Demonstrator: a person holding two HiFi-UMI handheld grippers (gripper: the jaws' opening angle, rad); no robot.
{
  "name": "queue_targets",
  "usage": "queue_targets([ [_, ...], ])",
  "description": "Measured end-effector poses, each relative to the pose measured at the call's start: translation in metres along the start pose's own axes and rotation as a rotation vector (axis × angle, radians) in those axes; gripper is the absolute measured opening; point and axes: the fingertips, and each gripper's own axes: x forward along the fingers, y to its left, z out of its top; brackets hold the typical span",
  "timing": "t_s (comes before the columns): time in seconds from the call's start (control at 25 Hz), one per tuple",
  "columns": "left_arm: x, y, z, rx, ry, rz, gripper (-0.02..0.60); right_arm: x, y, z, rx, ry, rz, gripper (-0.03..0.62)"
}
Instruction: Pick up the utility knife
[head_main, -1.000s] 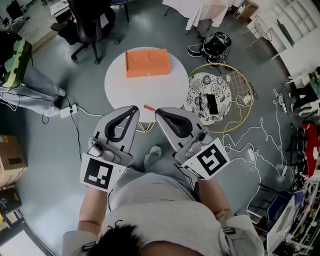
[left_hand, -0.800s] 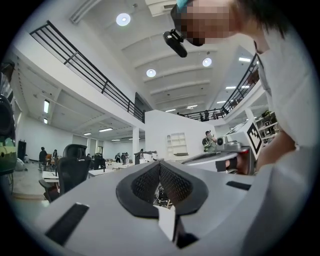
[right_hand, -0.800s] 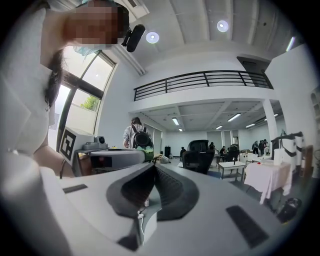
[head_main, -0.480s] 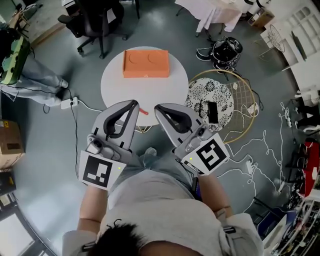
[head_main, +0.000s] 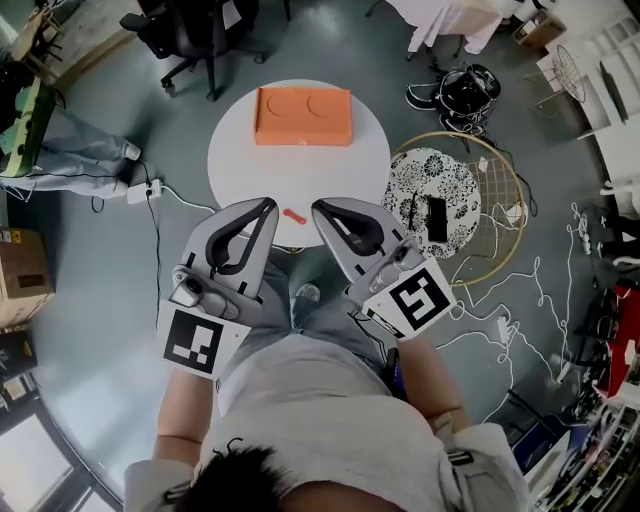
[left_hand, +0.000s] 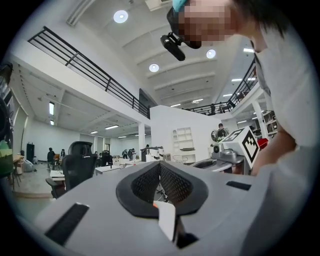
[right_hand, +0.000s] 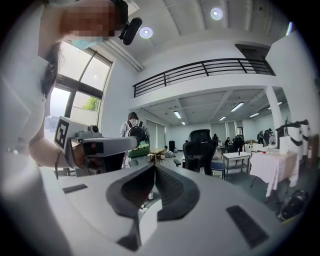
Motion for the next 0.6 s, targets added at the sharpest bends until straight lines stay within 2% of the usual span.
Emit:
queue_targets([
  [0.6, 0.019, 0.056, -0.021, -0.036, 0.032, -0.065, 0.011, 0.058, -0.027, -0.062, 0.009, 0.184, -0.056, 0.012],
])
